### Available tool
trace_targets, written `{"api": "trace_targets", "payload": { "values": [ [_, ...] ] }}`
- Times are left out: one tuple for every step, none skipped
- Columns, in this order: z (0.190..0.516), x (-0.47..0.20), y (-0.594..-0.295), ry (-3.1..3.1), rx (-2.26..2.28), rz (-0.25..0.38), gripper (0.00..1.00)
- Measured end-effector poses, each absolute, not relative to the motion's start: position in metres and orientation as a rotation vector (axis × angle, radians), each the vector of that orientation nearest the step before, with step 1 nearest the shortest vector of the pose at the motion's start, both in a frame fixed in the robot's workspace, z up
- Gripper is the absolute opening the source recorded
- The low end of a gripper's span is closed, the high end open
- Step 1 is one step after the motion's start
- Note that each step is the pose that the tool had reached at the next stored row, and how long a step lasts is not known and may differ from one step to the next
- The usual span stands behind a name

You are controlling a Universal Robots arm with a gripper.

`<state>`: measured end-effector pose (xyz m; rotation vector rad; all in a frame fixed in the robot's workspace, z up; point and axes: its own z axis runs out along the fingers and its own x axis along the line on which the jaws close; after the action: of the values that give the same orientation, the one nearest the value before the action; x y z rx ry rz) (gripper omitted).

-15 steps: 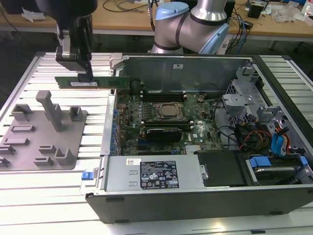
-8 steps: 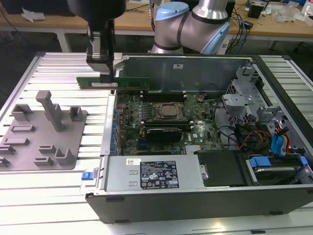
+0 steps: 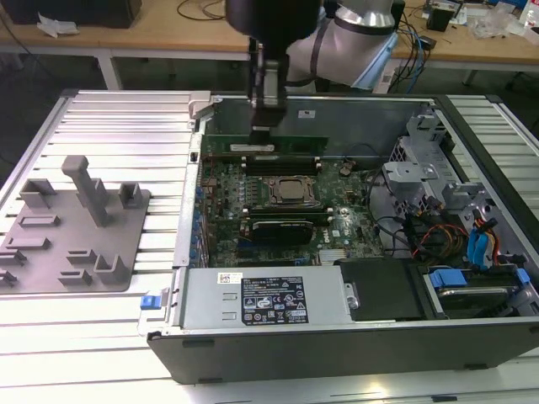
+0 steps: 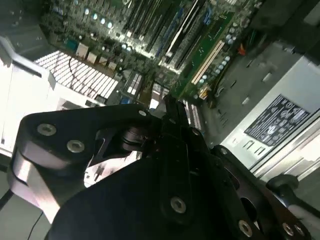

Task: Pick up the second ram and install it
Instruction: 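Pick up the second ram and move it above second insertion slot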

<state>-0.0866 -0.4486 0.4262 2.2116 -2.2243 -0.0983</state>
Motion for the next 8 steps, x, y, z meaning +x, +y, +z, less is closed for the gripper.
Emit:
{"api": "trace_targets", "payload": {
  "values": [
    [0.426, -0.073, -0.449, -2.224, 2.211, -0.099, 0.09],
    [0.425, -0.061, -0.449, -2.223, 2.211, -0.1, 0.09],
    [0.425, -0.054, -0.449, -2.223, 2.211, -0.1, 0.09],
    [0.425, -0.05, -0.449, -2.223, 2.21, -0.101, 0.09],
    [0.425, -0.046, -0.449, -2.223, 2.21, -0.101, 0.09],
    [0.425, -0.036, -0.449, -2.223, 2.21, -0.101, 0.09],
    [0.425, -0.025, -0.449, -2.223, 2.21, -0.102, 0.09],
    [0.425, -0.021, -0.449, -2.223, 2.21, -0.102, 0.09]
  ]
}}
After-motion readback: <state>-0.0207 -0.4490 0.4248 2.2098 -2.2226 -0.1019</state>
